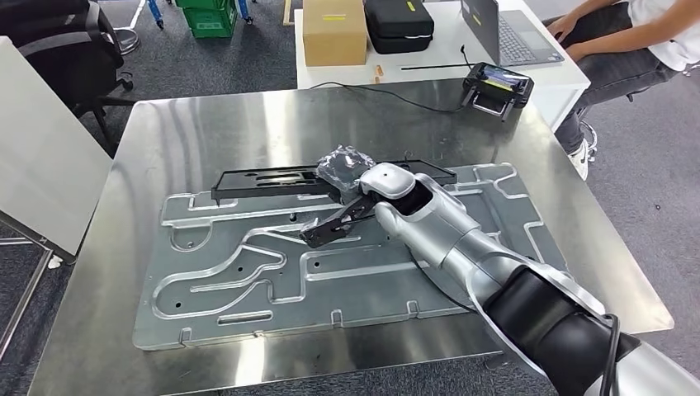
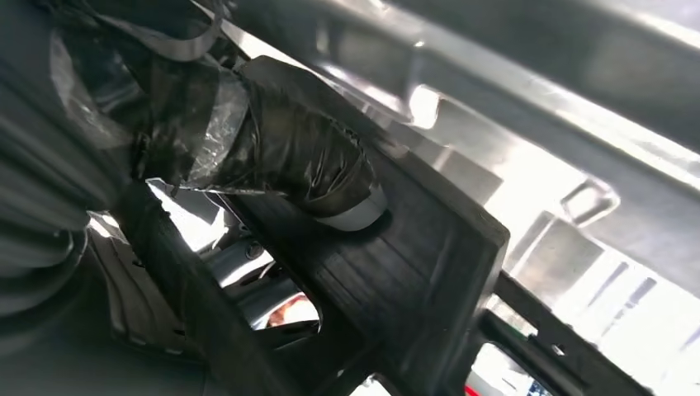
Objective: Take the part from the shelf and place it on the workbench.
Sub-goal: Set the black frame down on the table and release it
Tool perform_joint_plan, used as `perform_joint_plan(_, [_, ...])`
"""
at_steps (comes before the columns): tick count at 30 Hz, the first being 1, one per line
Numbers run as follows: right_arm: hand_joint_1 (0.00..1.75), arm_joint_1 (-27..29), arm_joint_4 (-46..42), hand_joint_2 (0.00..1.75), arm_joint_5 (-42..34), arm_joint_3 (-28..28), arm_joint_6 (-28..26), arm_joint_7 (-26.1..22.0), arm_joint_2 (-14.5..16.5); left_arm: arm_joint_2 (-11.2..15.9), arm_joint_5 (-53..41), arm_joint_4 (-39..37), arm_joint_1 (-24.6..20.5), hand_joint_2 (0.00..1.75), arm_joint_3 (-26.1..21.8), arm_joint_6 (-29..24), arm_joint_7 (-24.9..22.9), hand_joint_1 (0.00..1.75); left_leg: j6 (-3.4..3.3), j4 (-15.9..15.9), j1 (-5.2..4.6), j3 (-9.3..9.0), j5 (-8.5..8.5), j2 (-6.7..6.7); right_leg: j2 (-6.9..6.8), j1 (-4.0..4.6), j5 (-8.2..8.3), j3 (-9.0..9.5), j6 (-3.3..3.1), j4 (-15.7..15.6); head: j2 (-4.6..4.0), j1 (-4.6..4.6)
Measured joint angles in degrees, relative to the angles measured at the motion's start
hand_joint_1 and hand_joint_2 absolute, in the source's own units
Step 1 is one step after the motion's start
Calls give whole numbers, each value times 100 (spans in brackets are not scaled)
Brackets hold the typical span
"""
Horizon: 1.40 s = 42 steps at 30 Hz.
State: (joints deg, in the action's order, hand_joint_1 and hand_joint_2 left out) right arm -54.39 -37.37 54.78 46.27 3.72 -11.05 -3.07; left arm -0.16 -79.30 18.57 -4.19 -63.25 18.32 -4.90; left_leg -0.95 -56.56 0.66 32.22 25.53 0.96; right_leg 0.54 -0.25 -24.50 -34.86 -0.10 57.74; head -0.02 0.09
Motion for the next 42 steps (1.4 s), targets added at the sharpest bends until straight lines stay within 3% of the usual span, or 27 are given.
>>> perform_joint_plan(5, [175, 24, 62, 175, 99, 0, 19, -102, 35, 7, 36, 3, 0, 0, 0, 2, 104, 0, 17, 28, 3, -24, 9, -3, 3, 6, -16, 9, -25, 4, 0, -1])
perform_joint_plan(9, [0, 73, 63, 0, 143, 1, 191, -225, 66, 1, 70, 10, 18, 175, -13, 92, 139, 0, 24, 32, 4, -27, 6, -3, 3, 8, -17, 11, -28, 11, 0, -1])
perform_joint_plan(21, [0, 97, -63, 0, 82, 85, 447, -331, 222, 10, 36, 19, 62, 175, -37, 205, 149, 0, 35, 27, -2, -48, 11, -4, 6, 4, -18, 41, -29, 11, 0, 1])
perform_joint_plan(25, [0, 94, -77, 0, 63, 104, 444, -337, 237, 11, 60, 19, 62, 0, -40, 185, 149, 0, 36, 24, -3, -53, 13, -4, 5, 3, -18, 47, -29, 11, 0, 0])
perform_joint_plan(35, [0, 159, -859, 0, -199, 205, 388, -83, 256, -6, 271, 103, 87, 0, -210, 201, 128, 0, 29, 7, -6, -51, 26, -6, 9, -5, -21, 43, -30, 3, 0, 0])
perform_joint_plan(39, [0, 400, -1608, 0, -35, 204, 94, 251, 192, -69, 292, 280, 143, 0, -310, 337, 58, 0, -18, -25, -18, -49, 54, -15, 16, -20, -24, 52, -5, -8, 0, 0])
perform_joint_plan(42, [0, 669, -2313, 0, 295, 203, -44, 478, 136, -172, 256, 447, 185, 0, -366, 429, 22, 0, -64, 95, 12, -105, -26, -47, 24, -14, -34, 59, 50, -31, 0, 1])
